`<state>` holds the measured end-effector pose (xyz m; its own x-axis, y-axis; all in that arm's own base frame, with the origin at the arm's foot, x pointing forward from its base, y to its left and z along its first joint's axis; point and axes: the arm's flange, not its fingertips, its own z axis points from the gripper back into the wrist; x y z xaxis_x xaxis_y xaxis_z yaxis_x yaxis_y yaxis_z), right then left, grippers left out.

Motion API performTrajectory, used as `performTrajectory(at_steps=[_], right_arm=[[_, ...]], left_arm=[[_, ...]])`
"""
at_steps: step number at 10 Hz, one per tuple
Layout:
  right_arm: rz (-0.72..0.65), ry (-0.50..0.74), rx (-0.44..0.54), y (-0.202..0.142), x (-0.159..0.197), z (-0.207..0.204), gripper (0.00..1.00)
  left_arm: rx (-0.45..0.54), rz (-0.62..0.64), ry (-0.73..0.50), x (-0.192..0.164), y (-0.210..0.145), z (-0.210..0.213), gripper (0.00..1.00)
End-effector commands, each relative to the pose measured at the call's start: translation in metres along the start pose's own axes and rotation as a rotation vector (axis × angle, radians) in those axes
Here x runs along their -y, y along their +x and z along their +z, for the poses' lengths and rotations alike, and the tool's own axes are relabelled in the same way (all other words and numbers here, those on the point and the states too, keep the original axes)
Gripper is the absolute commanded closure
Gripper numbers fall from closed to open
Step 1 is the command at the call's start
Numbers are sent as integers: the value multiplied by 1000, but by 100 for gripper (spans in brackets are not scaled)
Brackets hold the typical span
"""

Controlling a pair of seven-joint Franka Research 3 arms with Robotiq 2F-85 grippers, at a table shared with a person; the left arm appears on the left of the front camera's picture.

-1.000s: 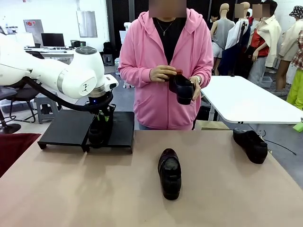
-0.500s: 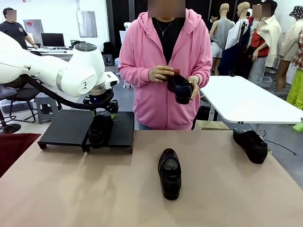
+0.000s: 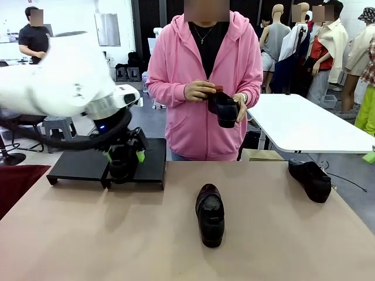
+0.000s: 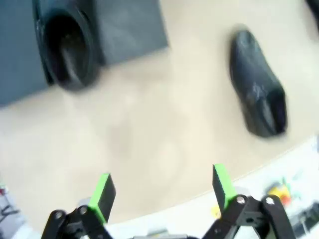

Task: Organize the shoes by placing them on the stand.
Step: Place the Shoe from the middle of the table onto the Shoes Stand.

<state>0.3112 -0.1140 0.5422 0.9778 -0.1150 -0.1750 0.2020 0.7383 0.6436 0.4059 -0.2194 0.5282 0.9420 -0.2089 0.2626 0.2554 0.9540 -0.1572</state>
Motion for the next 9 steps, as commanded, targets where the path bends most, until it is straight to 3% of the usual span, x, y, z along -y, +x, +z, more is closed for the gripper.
performTrajectory(at_steps=[1,4,5,6,7,8,9], right_arm=[[-7,-18,-5,-2,0,3,0],[-7,-18,-5,-2,0,3,0],[-7,-18,-5,-2,0,3,0],[-7,-18,-5,-2,0,3,0],[-7,-18,-5,-2,0,3,0],[-7,-18,-5,-2,0,3,0],[-7,-18,-5,-2,0,3,0]], left_arm=[[-50,-29,-143,-32,-90,39,0],[71,97,-417,-85,-193,39,0],[136,136,-502,-100,-215,31,0],[267,211,-606,-113,-228,21,0],[307,403,-619,-125,-223,12,0],[144,179,-503,-98,-152,102,0],[144,179,-503,-98,-152,102,0]])
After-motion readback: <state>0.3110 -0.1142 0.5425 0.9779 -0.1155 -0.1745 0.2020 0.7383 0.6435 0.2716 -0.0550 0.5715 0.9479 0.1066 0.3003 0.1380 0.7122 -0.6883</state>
